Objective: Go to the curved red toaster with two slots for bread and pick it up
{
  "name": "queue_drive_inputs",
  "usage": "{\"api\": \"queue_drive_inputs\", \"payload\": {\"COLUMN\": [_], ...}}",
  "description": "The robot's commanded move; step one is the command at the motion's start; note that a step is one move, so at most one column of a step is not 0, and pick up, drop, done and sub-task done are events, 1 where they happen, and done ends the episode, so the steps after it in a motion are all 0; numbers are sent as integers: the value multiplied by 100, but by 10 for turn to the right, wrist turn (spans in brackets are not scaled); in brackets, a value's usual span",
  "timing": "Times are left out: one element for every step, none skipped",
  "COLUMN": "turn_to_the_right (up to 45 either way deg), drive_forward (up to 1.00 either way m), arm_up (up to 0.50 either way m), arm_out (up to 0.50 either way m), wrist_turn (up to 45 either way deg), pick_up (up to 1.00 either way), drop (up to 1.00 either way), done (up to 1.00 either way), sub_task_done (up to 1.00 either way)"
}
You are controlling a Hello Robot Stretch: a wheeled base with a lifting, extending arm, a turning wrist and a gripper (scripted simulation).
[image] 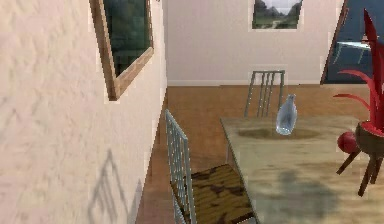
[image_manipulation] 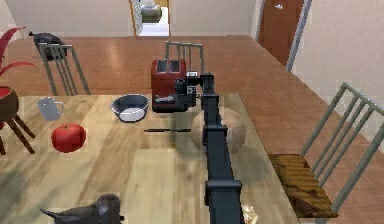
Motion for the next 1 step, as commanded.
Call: {"api": "queue_drive_inputs", "payload": {"turn_to_the_right": [0], "drive_forward": [0], "arm_up": [0], "arm_out": [0], "wrist_turn": [0], "pick_up": [0], "drop": [0], "done": [100], "sub_task_done": [0]}}
